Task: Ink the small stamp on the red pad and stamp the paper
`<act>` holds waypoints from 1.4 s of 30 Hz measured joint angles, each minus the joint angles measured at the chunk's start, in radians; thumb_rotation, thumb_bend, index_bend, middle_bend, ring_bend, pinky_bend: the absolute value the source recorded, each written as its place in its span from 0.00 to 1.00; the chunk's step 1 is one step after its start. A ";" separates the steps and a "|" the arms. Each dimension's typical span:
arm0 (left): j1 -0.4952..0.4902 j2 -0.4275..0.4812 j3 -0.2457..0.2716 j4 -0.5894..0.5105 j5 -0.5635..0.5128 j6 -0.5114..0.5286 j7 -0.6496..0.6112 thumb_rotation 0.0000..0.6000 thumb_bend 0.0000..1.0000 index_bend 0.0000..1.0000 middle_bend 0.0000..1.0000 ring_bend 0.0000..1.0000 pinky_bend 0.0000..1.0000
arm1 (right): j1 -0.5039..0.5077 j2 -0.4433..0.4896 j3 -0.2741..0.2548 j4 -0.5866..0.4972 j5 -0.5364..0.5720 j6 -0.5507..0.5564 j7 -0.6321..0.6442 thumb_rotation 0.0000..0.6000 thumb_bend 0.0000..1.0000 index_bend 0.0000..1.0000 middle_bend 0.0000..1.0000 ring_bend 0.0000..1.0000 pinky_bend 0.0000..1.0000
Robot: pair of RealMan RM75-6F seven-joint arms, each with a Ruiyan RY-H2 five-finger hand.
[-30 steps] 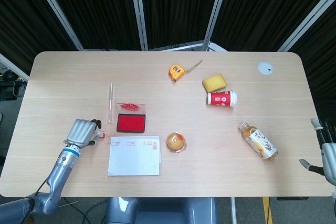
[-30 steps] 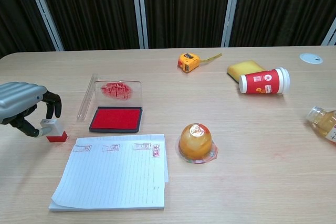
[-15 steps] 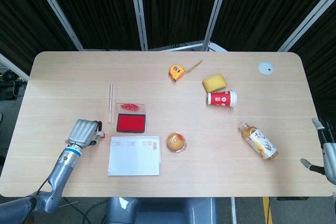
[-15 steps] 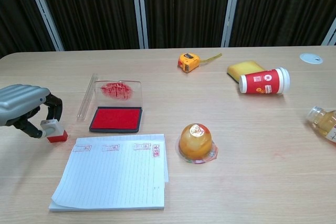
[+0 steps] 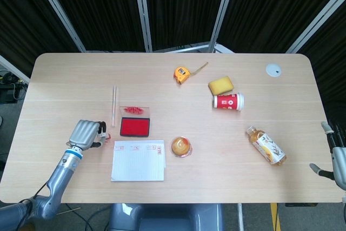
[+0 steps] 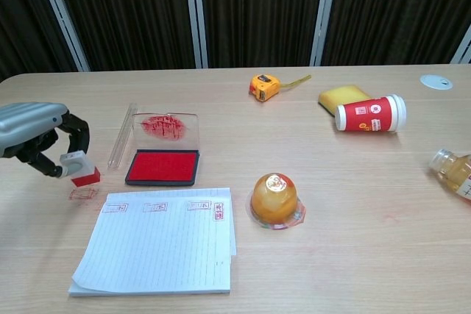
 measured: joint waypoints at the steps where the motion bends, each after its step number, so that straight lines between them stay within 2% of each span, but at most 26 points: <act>1: -0.005 0.010 -0.007 -0.014 0.001 -0.003 -0.007 1.00 0.34 0.53 0.55 0.84 0.91 | 0.001 -0.001 0.001 0.001 0.002 0.000 -0.001 1.00 0.00 0.00 0.00 0.00 0.00; 5: -0.051 0.049 -0.051 -0.068 0.006 -0.037 -0.039 1.00 0.34 0.53 0.55 0.84 0.91 | 0.004 -0.008 0.007 0.013 0.002 0.002 0.006 1.00 0.00 0.00 0.00 0.00 0.00; 9: -0.115 0.055 -0.094 -0.077 0.006 -0.092 -0.070 1.00 0.34 0.54 0.55 0.84 0.91 | 0.008 -0.015 0.013 0.025 0.011 0.000 0.006 1.00 0.00 0.00 0.00 0.00 0.00; 16: -0.203 -0.001 -0.126 0.016 -0.009 -0.170 -0.093 1.00 0.34 0.56 0.55 0.84 0.91 | 0.015 -0.025 0.026 0.051 0.038 -0.009 0.019 1.00 0.00 0.00 0.00 0.00 0.00; 27: -0.289 -0.091 -0.113 0.177 -0.065 -0.287 -0.110 1.00 0.36 0.57 0.55 0.84 0.91 | 0.017 -0.032 0.047 0.077 0.087 -0.011 0.015 1.00 0.00 0.00 0.00 0.00 0.00; 31: -0.297 -0.105 -0.097 0.203 -0.072 -0.302 -0.122 1.00 0.39 0.57 0.56 0.84 0.91 | 0.018 -0.034 0.048 0.087 0.096 -0.018 0.016 1.00 0.00 0.00 0.00 0.00 0.00; 42: -0.305 -0.152 -0.067 0.274 -0.069 -0.308 -0.143 1.00 0.39 0.58 0.56 0.84 0.91 | 0.018 -0.030 0.052 0.094 0.110 -0.026 0.024 1.00 0.00 0.00 0.00 0.00 0.00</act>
